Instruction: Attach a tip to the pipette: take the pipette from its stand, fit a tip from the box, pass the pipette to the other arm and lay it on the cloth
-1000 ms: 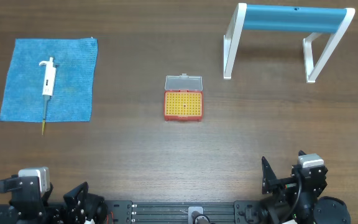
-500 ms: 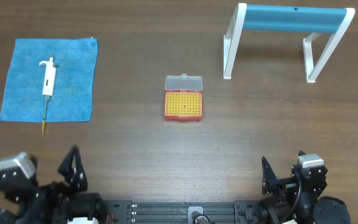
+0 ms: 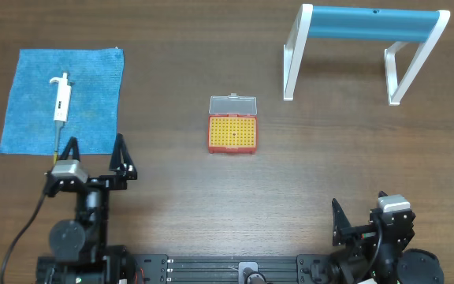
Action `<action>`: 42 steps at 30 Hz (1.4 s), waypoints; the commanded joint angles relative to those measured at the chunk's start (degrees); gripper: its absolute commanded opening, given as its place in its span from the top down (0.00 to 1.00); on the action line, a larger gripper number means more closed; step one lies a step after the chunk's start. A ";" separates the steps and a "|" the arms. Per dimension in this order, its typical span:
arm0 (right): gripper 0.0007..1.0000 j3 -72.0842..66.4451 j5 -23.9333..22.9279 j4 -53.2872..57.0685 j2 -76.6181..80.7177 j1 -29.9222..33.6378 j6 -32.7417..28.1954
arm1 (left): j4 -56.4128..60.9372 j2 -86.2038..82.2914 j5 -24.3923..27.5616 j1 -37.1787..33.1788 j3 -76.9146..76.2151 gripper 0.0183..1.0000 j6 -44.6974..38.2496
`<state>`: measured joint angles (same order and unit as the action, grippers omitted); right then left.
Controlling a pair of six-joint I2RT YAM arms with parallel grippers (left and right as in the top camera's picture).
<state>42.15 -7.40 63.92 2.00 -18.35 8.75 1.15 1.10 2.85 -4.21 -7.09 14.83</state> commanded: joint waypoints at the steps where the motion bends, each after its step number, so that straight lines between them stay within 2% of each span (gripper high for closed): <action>1: 0.10 0.00 -0.55 -0.22 0.26 0.33 0.63 | 2.10 -0.87 0.85 -0.17 6.45 0.01 1.22; 5: 0.10 0.00 -0.55 -0.22 0.26 0.33 0.61 | -5.64 -0.85 0.48 -0.22 6.78 0.01 1.16; 39: 0.10 0.00 -0.55 -0.22 0.26 0.37 0.63 | -5.57 -0.90 0.39 -0.24 6.78 0.01 1.20; 42: 0.10 -0.55 1.36 -2.19 0.26 4.09 1.29 | -5.57 -0.90 0.39 -0.24 6.78 0.01 1.18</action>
<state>42.15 -7.16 63.83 2.00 -17.65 8.91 -4.08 0.78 2.83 -4.21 -0.45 15.33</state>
